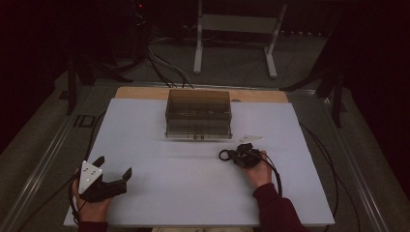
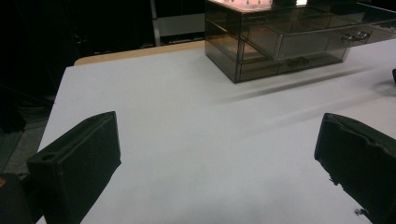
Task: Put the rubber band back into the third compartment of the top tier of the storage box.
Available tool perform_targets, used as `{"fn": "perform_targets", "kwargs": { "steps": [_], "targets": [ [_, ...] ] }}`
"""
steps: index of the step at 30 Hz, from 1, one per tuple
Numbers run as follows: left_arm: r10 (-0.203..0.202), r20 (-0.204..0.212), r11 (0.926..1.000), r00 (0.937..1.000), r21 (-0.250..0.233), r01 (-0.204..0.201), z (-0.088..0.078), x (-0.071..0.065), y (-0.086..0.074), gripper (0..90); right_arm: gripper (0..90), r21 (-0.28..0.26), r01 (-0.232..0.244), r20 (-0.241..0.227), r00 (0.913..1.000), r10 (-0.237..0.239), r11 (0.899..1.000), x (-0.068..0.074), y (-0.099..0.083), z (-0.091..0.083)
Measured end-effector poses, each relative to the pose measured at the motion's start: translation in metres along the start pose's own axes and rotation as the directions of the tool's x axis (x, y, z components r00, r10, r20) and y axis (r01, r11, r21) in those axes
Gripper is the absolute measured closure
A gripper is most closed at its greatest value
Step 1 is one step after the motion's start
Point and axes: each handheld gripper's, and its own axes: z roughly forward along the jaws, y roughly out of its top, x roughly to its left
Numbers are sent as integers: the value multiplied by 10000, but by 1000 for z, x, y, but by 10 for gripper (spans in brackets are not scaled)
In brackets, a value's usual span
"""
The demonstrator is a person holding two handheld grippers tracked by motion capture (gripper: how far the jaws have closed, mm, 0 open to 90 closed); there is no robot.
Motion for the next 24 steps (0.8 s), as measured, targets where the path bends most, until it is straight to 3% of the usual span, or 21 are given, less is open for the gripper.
{"fn": "perform_targets", "kwargs": {
  "steps": [24],
  "targets": [
    [4, -5, 10000, 10000, 17, -4, 1, 0, 0, 11, 877, -564, -260, -119, 9996, 254, 9981, 3, 3, -19]
  ]
}}
